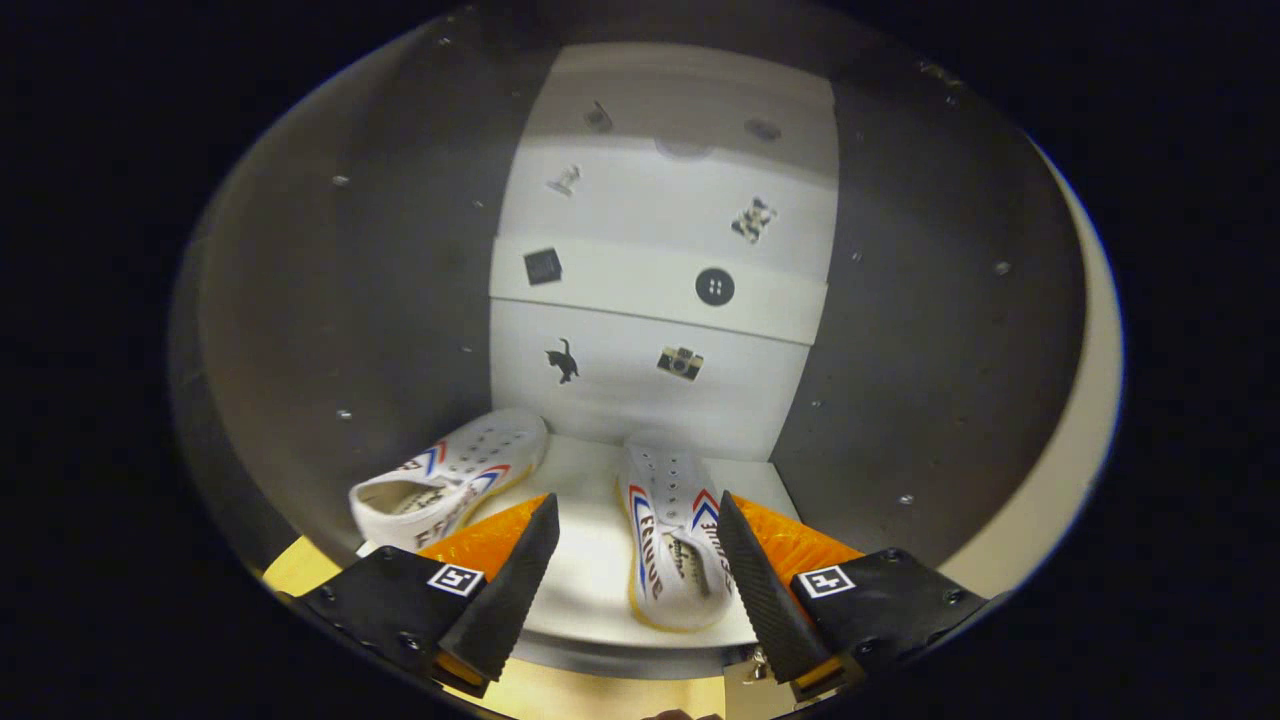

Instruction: Open the shoe cabinet door, grab the shoes and put them into the shoe cabinet, then close the shoe cabinet door.

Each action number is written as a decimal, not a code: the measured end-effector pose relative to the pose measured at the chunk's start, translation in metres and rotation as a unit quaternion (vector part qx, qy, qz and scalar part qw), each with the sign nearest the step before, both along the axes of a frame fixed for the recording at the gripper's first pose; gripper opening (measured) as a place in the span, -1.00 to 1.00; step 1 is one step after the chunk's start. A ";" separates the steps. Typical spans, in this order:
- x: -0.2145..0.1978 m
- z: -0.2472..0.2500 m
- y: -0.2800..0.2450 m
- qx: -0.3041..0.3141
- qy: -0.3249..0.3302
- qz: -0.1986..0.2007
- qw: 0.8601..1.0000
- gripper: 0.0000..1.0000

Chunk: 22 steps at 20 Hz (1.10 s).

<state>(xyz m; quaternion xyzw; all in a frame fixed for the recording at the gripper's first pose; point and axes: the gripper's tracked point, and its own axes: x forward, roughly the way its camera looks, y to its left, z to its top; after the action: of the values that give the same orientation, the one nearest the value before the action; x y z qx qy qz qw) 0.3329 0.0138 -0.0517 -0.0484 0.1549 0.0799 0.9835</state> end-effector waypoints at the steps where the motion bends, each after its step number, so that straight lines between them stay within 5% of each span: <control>1: -0.023 0.009 0.002 0.003 -0.016 0.006 1.000 0.96; 6: -0.143 0.048 -0.001 0.023 -0.079 0.031 0.996 0.96; 13: -0.288 0.067 -0.050 0.052 -0.099 0.010 0.994 0.95; 22: -0.406 0.086 -0.117 0.031 -0.117 -0.048 0.992 0.95</control>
<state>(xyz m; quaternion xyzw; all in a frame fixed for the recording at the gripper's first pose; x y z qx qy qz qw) -0.0730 -0.1037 0.0341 -0.0194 0.0388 0.0309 0.9986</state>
